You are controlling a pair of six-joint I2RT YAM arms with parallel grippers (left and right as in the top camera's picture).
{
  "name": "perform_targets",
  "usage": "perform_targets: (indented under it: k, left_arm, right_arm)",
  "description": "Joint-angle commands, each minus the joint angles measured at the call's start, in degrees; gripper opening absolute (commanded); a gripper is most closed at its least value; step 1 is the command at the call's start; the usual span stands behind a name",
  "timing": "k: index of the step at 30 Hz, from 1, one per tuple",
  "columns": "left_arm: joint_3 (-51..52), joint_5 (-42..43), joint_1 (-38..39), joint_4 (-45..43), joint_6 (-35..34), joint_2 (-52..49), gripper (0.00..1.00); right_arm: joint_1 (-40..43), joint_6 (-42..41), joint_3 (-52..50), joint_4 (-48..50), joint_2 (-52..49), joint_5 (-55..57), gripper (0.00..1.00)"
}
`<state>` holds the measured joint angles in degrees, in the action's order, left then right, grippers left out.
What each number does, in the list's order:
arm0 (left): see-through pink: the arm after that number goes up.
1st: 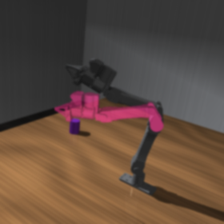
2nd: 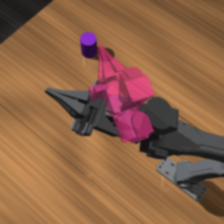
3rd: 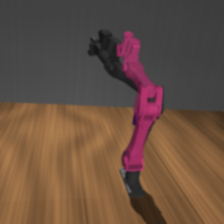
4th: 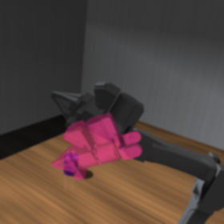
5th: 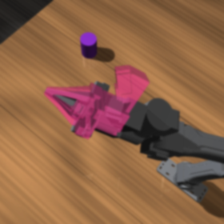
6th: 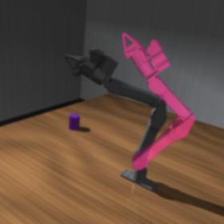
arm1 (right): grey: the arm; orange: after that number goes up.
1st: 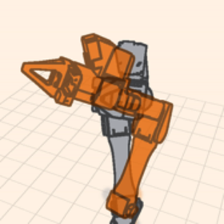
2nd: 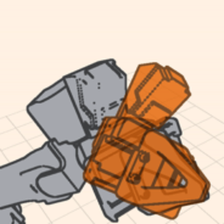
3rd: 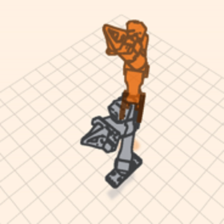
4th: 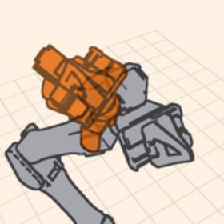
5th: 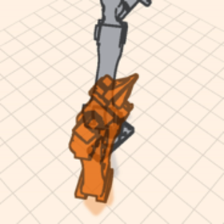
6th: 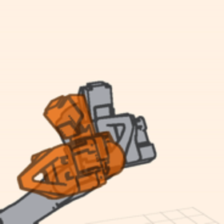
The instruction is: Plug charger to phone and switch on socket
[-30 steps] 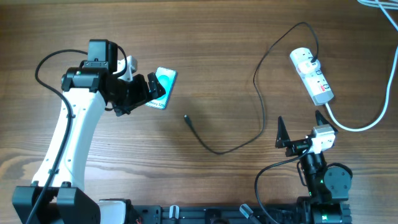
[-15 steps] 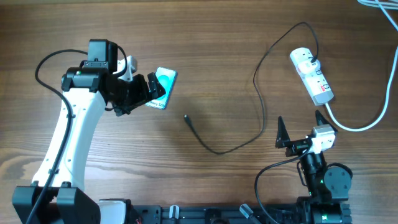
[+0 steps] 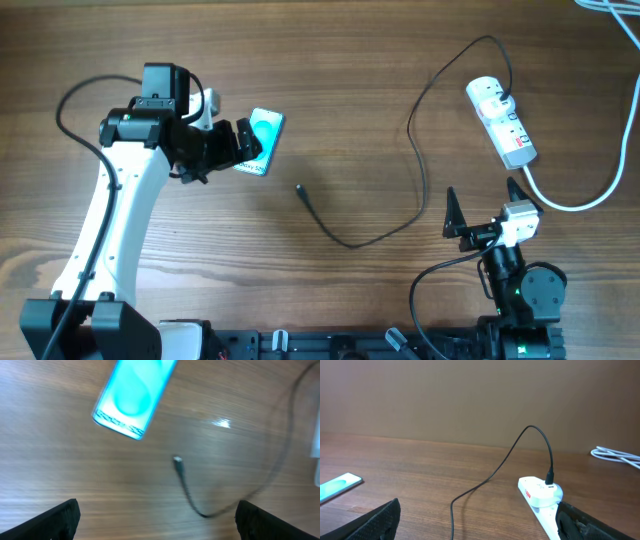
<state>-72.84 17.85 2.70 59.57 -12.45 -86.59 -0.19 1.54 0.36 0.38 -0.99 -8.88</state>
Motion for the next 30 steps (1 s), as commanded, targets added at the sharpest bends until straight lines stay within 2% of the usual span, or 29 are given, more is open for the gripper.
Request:
perform_targets:
  k: [1, 2, 3, 4, 6, 9, 10, 16, 17, 18, 19, 21, 27, 30]
  left_arm:
    - [-0.8, -21.2, 0.0, -0.6, 8.6, -0.2, 1.00]
    - [-0.8, -21.9, 0.0, -1.1, 8.8, -0.2, 1.00]
    - [-0.6, -22.7, 0.0, -7.4, 12.0, -0.2, 1.00]
    - [-0.6, -22.4, 0.0, -11.7, 12.0, -0.4, 1.00]
    - [-0.6, -12.8, 0.1, -14.6, 11.6, -0.4, 1.00]
    - [-0.6, 10.9, 0.1, -14.6, 11.6, -0.4, 1.00]
    - [-0.6, 15.0, 0.1, -14.6, 11.6, -0.4, 1.00]
    - [-0.6, 17.7, 0.1, -16.8, 11.6, -0.4, 0.99]
    - [-0.6, 17.7, 0.2, -17.0, 11.6, -0.4, 0.89]
    - [-0.6, 17.6, 0.4, -17.0, 11.6, -0.4, 0.63]
    - [-0.6, 17.4, 0.6, -17.0, 11.6, -0.4, 0.47]
    - [-0.6, 16.5, 1.4, -16.9, 11.6, -0.4, 0.05]
    - [-0.5, 6.6, 6.4, -16.9, 11.0, -1.5, 0.04]
    - [-0.5, -0.9, 8.8, -17.0, 5.2, -3.5, 0.05]
  right_arm:
    - [0.4, -0.5, -0.1, 0.2, 0.5, 0.5, 1.00]
    - [0.4, -0.5, -0.1, 0.2, 0.5, 0.5, 1.00]
    - [0.4, -0.5, -0.1, 0.2, 0.5, 0.5, 1.00]
    - [0.4, -0.4, -0.1, 0.2, 0.5, 0.5, 1.00]
    - [0.4, -0.5, -0.1, 0.2, 0.5, 0.5, 1.00]
    - [0.4, -0.5, -0.1, 0.2, 0.5, 0.5, 1.00]
    - [0.4, -0.5, -0.1, 0.2, 0.5, 0.5, 1.00]
    - [0.4, -0.5, -0.1, 0.2, 0.5, 0.5, 1.00]
    - [0.4, -0.4, -0.1, 0.2, 0.5, 0.5, 1.00]
    - [0.4, -0.4, -0.1, 0.2, 0.5, 0.5, 1.00]
    - [0.4, -0.4, -0.1, 0.2, 0.5, 0.5, 1.00]
    - [0.4, -0.5, -0.1, 0.2, 0.5, 0.5, 1.00]
    - [0.4, -0.4, -0.1, 0.2, 0.5, 0.5, 1.00]
    - [0.4, -0.4, -0.1, 0.2, 0.5, 0.5, 1.00]
